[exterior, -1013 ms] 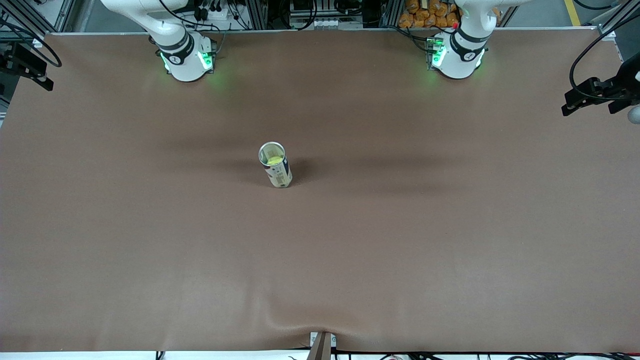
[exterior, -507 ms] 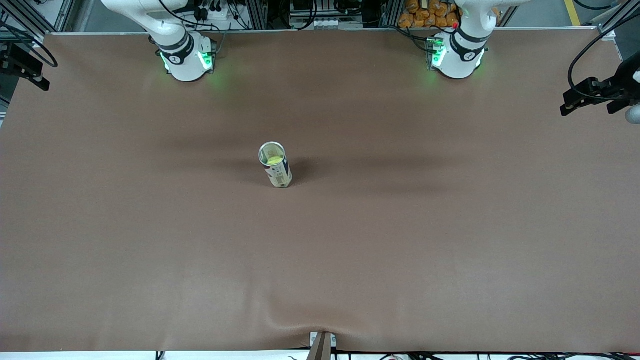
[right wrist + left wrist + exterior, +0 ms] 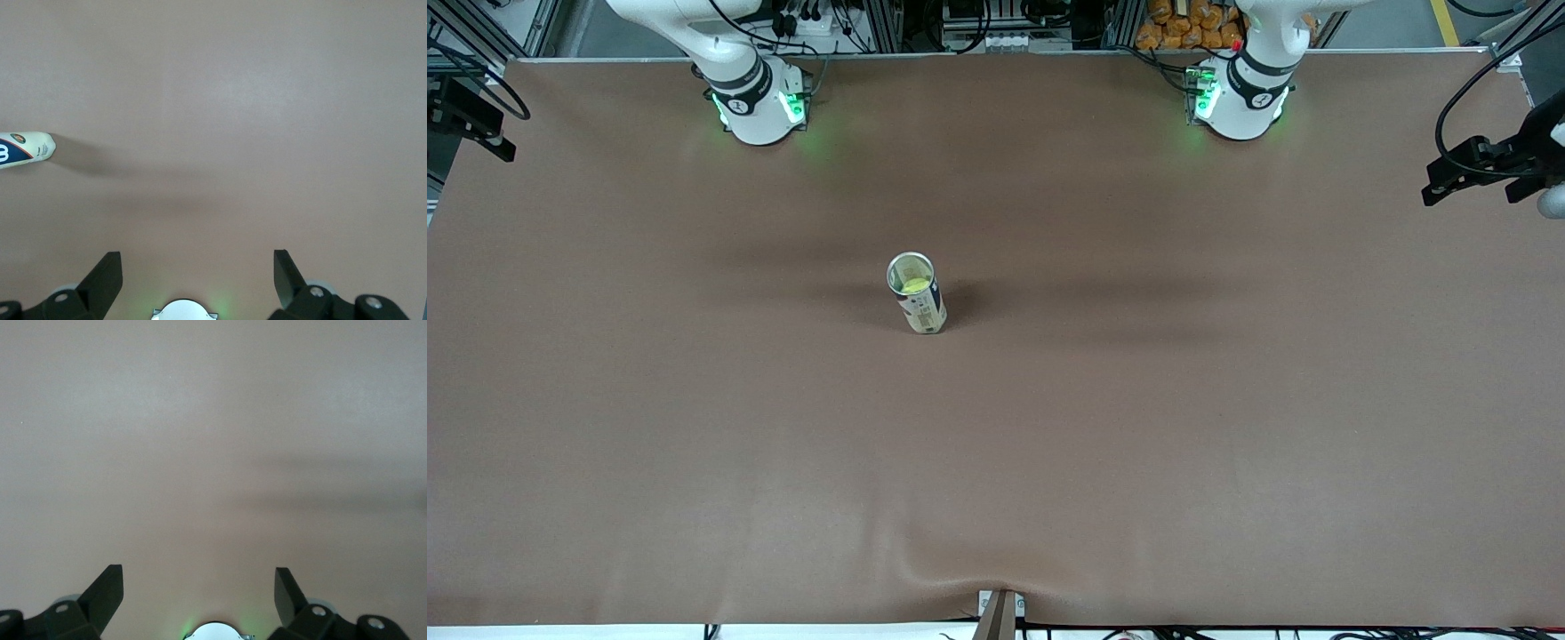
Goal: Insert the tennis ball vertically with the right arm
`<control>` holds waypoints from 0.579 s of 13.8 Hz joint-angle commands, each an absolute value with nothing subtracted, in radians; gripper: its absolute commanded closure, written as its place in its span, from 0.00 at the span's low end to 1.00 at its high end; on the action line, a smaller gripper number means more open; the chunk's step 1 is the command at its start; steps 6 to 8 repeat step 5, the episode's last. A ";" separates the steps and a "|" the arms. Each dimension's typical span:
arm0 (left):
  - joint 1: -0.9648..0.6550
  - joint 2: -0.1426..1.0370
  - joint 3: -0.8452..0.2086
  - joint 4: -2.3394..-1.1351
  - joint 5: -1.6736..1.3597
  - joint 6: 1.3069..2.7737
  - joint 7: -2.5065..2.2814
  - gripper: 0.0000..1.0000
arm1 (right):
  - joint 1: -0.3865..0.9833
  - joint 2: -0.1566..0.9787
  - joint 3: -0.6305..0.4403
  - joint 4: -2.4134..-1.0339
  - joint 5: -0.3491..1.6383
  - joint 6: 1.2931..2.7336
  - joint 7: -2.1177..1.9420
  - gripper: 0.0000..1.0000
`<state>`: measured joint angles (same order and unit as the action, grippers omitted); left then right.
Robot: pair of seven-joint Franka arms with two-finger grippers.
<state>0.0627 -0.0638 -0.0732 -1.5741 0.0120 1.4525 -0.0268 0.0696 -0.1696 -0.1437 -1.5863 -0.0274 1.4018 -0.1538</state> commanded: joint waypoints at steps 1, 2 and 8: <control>0.061 -0.057 -0.077 -1.555 0.002 1.454 -0.025 0.00 | 0.061 -0.156 -0.141 -1.566 -0.037 1.394 -0.166 0.00; 0.061 -0.057 -0.077 -1.555 0.000 1.453 -0.025 0.00 | 0.061 -0.156 -0.141 -1.566 -0.037 1.394 -0.166 0.00; 0.064 -0.058 -0.077 -1.555 -0.002 1.448 -0.023 0.00 | 0.063 -0.156 -0.141 -1.568 -0.037 1.391 -0.166 0.00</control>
